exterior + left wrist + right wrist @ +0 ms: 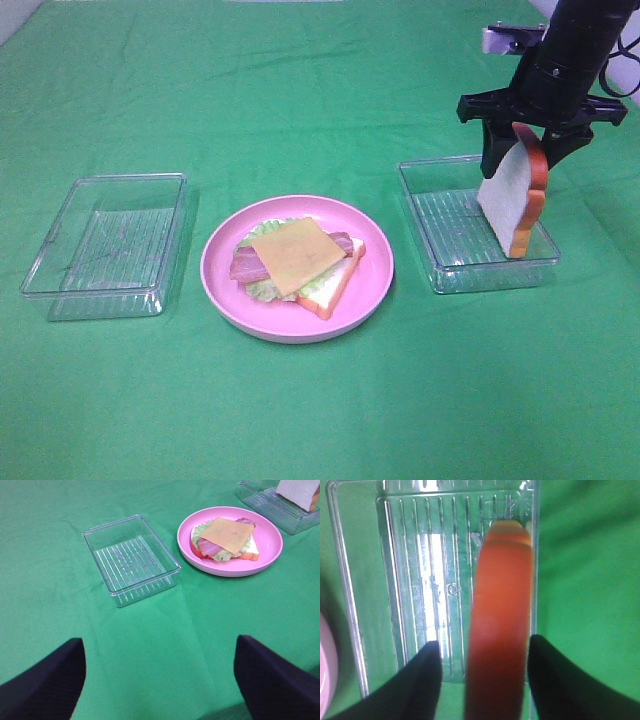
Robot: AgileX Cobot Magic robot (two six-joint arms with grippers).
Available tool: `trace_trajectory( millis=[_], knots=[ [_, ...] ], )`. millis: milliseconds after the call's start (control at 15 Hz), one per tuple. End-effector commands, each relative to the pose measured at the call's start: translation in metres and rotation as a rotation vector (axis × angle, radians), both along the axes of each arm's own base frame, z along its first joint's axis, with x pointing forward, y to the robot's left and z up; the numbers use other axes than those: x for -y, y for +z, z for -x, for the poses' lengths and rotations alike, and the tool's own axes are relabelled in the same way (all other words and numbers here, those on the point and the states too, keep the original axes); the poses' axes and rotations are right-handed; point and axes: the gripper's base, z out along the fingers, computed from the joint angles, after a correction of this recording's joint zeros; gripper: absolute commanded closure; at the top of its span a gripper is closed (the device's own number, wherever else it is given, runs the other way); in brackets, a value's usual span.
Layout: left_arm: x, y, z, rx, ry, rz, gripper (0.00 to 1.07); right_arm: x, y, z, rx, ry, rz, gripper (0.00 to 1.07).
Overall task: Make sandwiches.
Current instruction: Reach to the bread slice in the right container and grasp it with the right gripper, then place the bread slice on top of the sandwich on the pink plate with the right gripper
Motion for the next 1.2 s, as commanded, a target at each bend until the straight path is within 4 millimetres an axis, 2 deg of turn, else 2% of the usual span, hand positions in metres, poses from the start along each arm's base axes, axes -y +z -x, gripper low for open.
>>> trace_trajectory(
  millis=[67, 200, 400, 533, 733, 867, 1067, 1133, 1200],
  knots=[
    [-0.001, 0.000, 0.002, 0.026, 0.002, 0.015, 0.28, 0.006, -0.002, 0.000, 0.002, -0.015, 0.042, 0.84],
    [-0.001, 0.000, 0.002, 0.026, 0.002, 0.015, 0.28, 0.009, -0.002, 0.000, 0.002, -0.022, 0.076, 1.07],
    [-0.001, 0.000, 0.002, 0.026, 0.002, 0.015, 0.28, 0.006, 0.018, 0.005, 0.036, -0.028, 0.037, 1.07],
    [-0.001, 0.000, 0.002, 0.026, 0.002, 0.015, 0.28, 0.000, 0.042, 0.013, 0.075, -0.016, -0.043, 1.07],
    [-0.001, 0.000, 0.002, 0.026, 0.002, 0.015, 0.28, -0.014, 0.075, 0.028, 0.103, 0.032, -0.219, 1.07],
    [-0.001, 0.000, 0.002, 0.026, 0.002, 0.015, 0.28, -0.028, 0.087, 0.034, 0.099, 0.055, -0.379, 1.07],
    [-0.001, 0.000, 0.002, 0.026, 0.002, 0.015, 0.28, -0.042, 0.077, 0.041, 0.040, 0.072, -0.555, 1.07],
    [-0.001, 0.000, 0.002, 0.026, 0.002, 0.015, 0.28, -0.048, 0.069, 0.045, 0.021, 0.077, -0.630, 1.07],
    [-0.001, 0.000, 0.002, 0.026, 0.002, 0.015, 0.28, -0.070, 0.046, 0.056, -0.008, 0.069, -0.758, 1.07]
  ],
)
